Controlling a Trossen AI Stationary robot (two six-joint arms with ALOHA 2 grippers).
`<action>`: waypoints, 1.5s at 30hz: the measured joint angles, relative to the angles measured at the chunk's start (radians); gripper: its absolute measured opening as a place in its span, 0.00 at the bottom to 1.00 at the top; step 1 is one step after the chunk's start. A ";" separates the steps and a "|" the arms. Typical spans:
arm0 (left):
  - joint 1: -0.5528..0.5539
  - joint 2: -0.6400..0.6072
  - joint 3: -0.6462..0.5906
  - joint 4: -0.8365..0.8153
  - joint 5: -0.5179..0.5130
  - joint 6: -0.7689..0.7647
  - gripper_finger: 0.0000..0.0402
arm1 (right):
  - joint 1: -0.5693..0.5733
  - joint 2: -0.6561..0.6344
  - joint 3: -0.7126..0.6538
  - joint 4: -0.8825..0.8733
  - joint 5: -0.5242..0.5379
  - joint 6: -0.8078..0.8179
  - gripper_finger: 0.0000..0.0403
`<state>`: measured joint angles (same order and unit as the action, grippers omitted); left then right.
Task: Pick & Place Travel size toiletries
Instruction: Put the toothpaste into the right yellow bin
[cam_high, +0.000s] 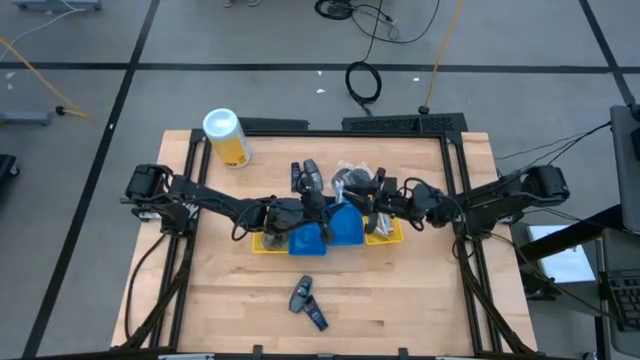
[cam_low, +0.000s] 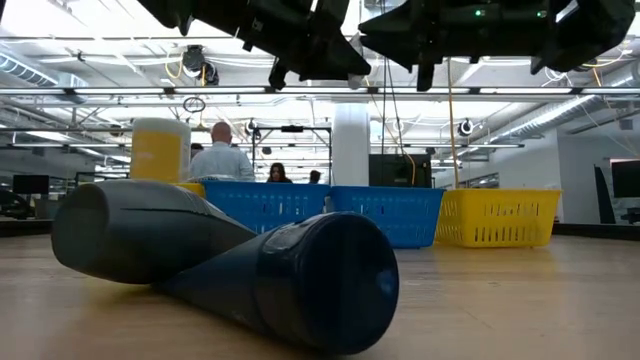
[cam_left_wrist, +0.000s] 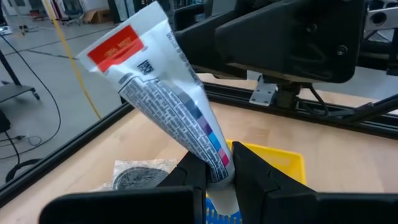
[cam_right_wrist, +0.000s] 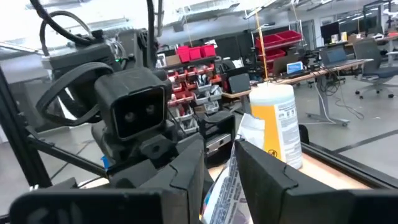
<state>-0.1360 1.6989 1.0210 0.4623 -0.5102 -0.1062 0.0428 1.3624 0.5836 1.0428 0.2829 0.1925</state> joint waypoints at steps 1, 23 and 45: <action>0.000 0.000 0.000 -0.005 0.000 0.000 0.09 | -0.003 0.006 0.003 0.001 0.000 0.001 0.22; -0.012 0.000 0.000 -0.041 -0.036 0.026 0.09 | -0.002 -0.029 0.010 -0.040 0.057 -0.011 0.22; -0.011 0.000 0.000 -0.041 -0.044 0.042 0.08 | 0.001 0.010 0.055 -0.094 0.083 -0.074 0.02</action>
<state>-0.1471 1.6989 1.0211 0.4213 -0.5541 -0.0639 0.0433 1.3724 0.6388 0.9491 0.3658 0.1185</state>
